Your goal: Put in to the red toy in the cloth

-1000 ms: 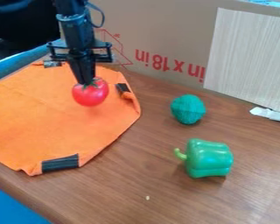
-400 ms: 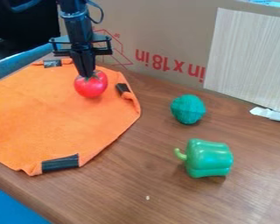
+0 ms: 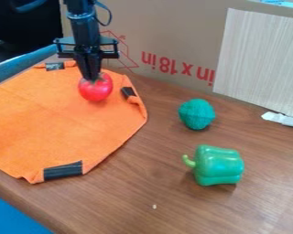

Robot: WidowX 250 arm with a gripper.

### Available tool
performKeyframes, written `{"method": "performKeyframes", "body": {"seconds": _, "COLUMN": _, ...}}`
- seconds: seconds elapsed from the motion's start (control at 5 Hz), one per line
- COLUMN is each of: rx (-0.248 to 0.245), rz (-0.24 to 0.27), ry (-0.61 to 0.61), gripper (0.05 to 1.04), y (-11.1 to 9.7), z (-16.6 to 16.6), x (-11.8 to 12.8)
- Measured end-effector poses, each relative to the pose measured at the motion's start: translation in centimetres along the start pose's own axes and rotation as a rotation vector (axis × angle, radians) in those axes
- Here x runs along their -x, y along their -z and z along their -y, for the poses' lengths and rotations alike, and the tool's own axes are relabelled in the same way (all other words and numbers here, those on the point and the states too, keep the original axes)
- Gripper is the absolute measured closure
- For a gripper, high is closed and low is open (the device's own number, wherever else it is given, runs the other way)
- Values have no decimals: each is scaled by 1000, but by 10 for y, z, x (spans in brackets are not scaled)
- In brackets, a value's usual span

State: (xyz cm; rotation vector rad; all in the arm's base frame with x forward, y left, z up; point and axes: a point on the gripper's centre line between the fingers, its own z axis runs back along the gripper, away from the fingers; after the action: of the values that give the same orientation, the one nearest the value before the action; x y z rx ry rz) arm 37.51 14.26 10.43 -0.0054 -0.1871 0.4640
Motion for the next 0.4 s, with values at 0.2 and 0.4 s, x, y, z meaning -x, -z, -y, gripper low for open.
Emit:
{"method": "performKeyframes", "body": {"seconds": 0.2, "rx": 4, "rz": 4, "ry": 30, "gripper": 624, "y": -2, "z": 5, "x": 0}}
{"method": "performKeyframes", "body": {"seconds": 0.4, "rx": 16, "rz": 25, "ry": 34, "gripper": 322, "y": -16, "z": 8, "x": 0}}
